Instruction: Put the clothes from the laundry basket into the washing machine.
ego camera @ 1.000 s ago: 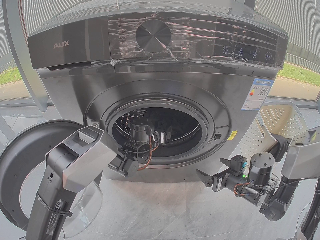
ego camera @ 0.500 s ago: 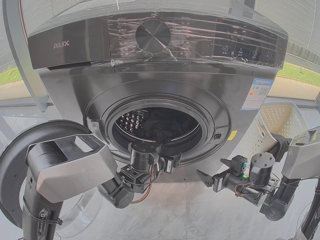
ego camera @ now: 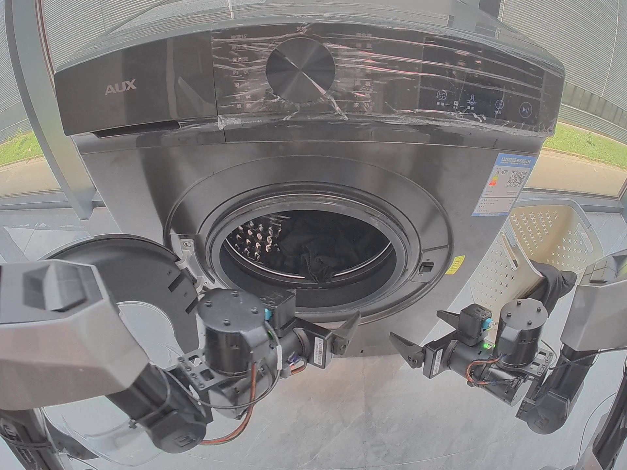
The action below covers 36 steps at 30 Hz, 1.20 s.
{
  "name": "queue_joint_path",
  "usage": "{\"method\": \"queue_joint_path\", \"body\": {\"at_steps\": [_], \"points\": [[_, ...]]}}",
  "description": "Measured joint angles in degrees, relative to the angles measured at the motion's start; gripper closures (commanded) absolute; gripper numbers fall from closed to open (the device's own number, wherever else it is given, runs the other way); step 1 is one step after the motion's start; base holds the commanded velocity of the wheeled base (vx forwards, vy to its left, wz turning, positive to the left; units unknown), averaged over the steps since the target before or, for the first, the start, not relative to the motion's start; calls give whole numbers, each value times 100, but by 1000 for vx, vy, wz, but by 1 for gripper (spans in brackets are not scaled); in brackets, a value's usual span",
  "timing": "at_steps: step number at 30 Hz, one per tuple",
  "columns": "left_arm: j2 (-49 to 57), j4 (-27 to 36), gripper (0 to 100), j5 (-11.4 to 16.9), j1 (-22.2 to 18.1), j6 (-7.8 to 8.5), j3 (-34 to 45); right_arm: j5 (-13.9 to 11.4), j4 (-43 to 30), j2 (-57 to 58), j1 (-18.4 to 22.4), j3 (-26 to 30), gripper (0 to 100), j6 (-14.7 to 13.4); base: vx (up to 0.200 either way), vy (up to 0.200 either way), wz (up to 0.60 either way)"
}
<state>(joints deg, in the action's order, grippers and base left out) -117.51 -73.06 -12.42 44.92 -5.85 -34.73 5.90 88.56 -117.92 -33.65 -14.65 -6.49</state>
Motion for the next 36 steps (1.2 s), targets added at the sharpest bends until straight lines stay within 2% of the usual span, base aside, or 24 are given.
{"method": "queue_joint_path", "body": {"at_steps": [10,20,28,33,36], "points": [[1786,-51,0,-24,91,-184,1225,-5,0,579,124,697,0,2,0,0,0],[3066,-56,0,-49,-273,-208,2070,-10,-65,1525,482,1284,0,46,0,0,0],[3595,-60,0,-163,-612,-156,2699,-11,-265,2225,879,1360,0,138,0,0,0],[3807,-57,0,-252,-903,-140,2850,-10,-306,2428,1067,1362,0,202,-200,0,0],[3923,-49,0,-274,-989,28,2903,-7,-322,2504,1126,1364,0,202,-200,0,0]]}}
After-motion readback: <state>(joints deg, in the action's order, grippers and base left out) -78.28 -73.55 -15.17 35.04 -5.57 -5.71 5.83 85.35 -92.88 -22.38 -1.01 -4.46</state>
